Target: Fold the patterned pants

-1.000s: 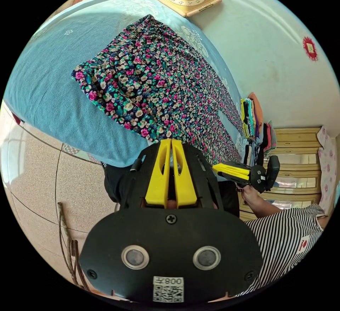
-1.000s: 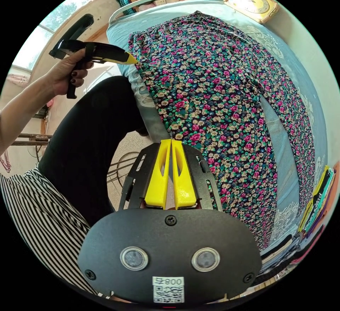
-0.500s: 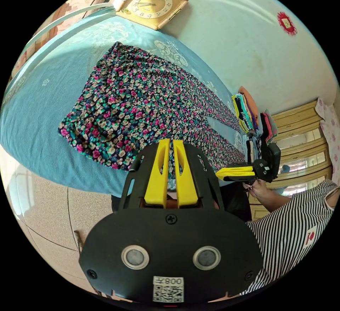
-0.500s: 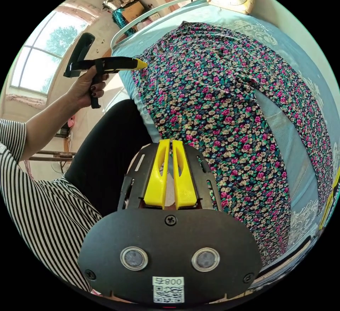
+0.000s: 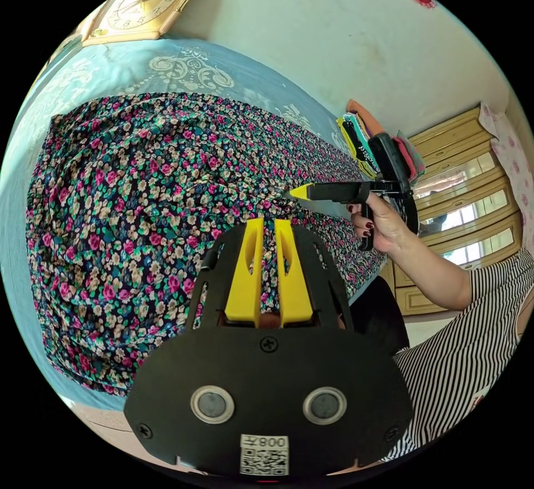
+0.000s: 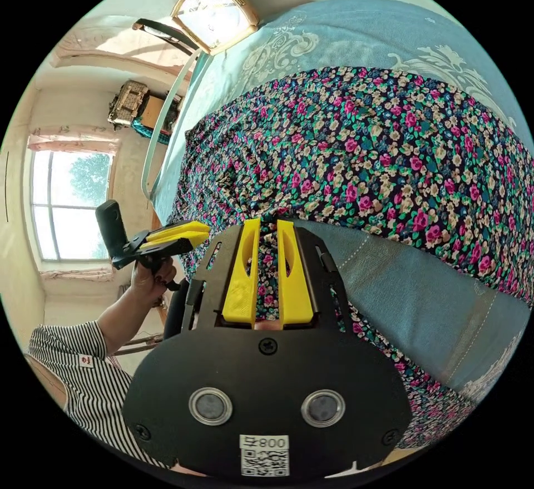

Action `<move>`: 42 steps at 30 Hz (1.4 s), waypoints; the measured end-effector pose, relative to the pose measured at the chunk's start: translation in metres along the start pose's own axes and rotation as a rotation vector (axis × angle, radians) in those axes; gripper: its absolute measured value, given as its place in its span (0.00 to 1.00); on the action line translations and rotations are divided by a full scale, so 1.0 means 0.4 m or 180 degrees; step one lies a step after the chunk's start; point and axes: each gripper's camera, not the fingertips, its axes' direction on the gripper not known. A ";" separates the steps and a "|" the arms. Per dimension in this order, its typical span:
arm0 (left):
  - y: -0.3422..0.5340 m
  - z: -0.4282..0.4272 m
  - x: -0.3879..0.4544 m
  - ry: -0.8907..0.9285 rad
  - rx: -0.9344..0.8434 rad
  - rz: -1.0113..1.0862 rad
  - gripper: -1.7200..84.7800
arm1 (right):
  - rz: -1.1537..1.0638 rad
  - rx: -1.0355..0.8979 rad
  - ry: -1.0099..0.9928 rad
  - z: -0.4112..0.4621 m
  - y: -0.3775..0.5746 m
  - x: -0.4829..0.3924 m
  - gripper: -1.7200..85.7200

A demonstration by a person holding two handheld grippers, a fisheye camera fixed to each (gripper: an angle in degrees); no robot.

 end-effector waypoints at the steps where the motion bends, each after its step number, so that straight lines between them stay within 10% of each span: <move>1: -0.006 0.000 0.002 0.0010 -0.0012 -0.0002 0.06 | 0.0038 -0.0046 -0.0055 0.001 -0.018 0.012 0.09; 23: -0.152 -0.073 0.054 -0.0236 -0.0127 0.0017 0.06 | 0.0022 0.0220 -0.0895 -0.204 -0.162 0.070 0.02; 42: -0.165 -0.375 0.048 -0.1117 0.0427 -0.0504 0.02 | -0.1002 -0.0210 0.1194 -0.092 -0.141 -0.166 0.02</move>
